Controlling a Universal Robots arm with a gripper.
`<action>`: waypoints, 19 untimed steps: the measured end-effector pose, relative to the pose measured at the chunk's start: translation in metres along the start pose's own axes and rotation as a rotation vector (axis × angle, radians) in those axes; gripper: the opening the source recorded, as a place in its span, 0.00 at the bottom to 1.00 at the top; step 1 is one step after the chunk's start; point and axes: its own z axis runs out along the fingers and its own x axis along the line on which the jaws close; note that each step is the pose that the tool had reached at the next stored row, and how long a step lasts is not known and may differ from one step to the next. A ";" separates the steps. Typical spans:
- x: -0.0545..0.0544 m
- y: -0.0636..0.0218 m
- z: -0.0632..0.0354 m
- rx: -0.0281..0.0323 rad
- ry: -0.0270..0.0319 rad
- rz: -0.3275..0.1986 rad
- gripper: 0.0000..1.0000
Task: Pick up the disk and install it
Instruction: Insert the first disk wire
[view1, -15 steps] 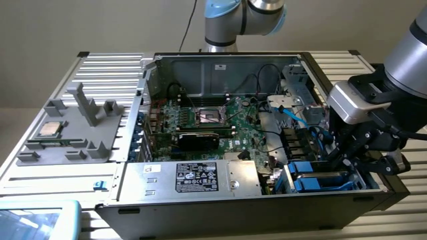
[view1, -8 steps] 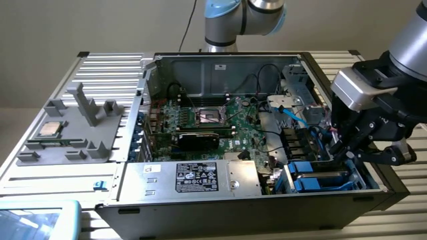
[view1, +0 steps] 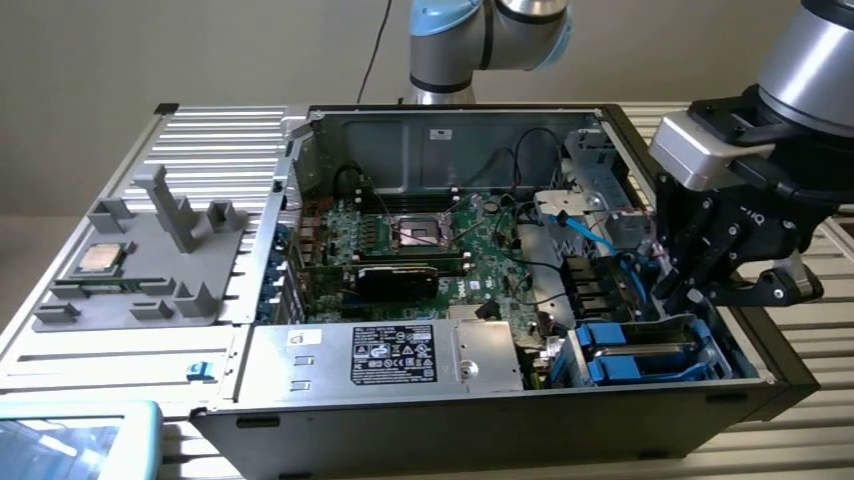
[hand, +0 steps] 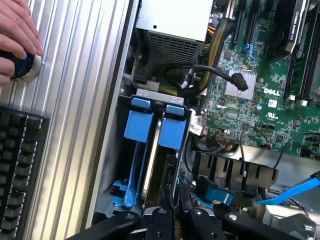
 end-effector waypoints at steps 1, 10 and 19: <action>-0.003 -0.0005 0.0000 -0.0015 0.0078 0.000 0.16; -0.011 -0.0009 -0.0002 -0.0115 0.0444 0.001 0.16; -0.012 -0.0010 -0.0002 -0.0132 0.0481 0.001 0.16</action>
